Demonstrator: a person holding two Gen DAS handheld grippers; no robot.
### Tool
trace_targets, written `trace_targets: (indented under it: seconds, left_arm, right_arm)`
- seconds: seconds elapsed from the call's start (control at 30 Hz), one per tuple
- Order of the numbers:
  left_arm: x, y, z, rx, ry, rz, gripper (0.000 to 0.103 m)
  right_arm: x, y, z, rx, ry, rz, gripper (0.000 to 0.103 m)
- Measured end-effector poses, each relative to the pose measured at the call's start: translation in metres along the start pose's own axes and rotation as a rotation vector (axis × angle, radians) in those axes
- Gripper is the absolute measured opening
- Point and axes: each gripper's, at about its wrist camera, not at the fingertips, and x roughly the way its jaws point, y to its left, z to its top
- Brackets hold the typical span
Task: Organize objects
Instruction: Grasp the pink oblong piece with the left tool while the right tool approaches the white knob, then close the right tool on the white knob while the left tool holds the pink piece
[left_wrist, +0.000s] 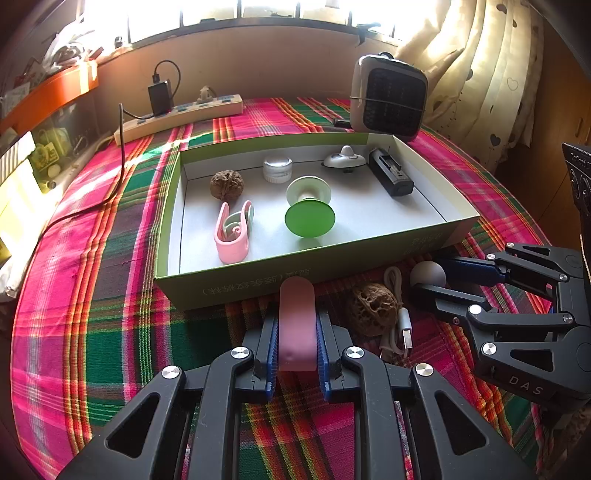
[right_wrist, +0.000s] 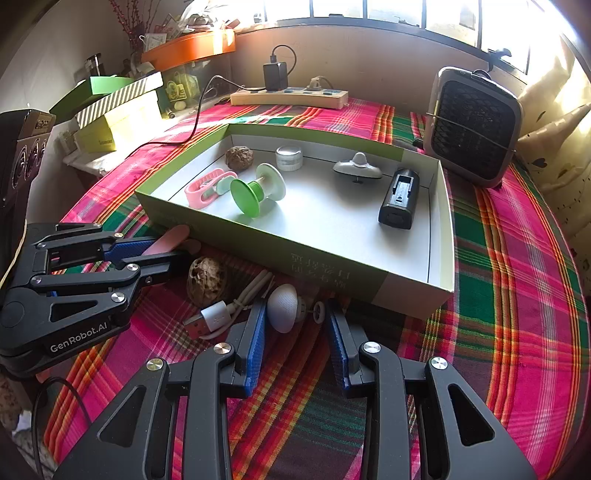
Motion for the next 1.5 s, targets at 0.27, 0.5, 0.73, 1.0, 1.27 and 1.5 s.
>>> trace_targets:
  seconds: [0.27, 0.5, 0.73, 1.0, 1.27, 1.5]
  left_arm:
    - [0.000, 0.000, 0.000, -0.001, -0.001, 0.000, 0.016]
    - [-0.001, 0.000, -0.001, 0.001, -0.001, 0.003, 0.016]
    - [-0.004, 0.002, -0.002, -0.001, -0.003, 0.018, 0.016]
    - [-0.012, 0.003, -0.001, 0.004, -0.023, 0.017, 0.016]
    - [-0.022, 0.003, 0.003, 0.008, -0.045, 0.008, 0.016]
    - [-0.031, 0.006, 0.008, -0.003, -0.064, -0.009, 0.016]
  right_arm:
    - [0.000, 0.001, 0.000, 0.000, 0.000, -0.002, 0.033]
    - [0.000, 0.001, 0.000, 0.001, 0.000, -0.001, 0.033]
    - [-0.001, 0.003, -0.002, 0.006, 0.002, 0.003, 0.033]
    - [-0.006, 0.005, 0.000, 0.004, -0.009, 0.003, 0.033]
    - [-0.015, 0.006, 0.002, 0.000, -0.024, 0.005, 0.033]
    - [-0.025, 0.007, 0.007, -0.002, -0.046, 0.003, 0.033]
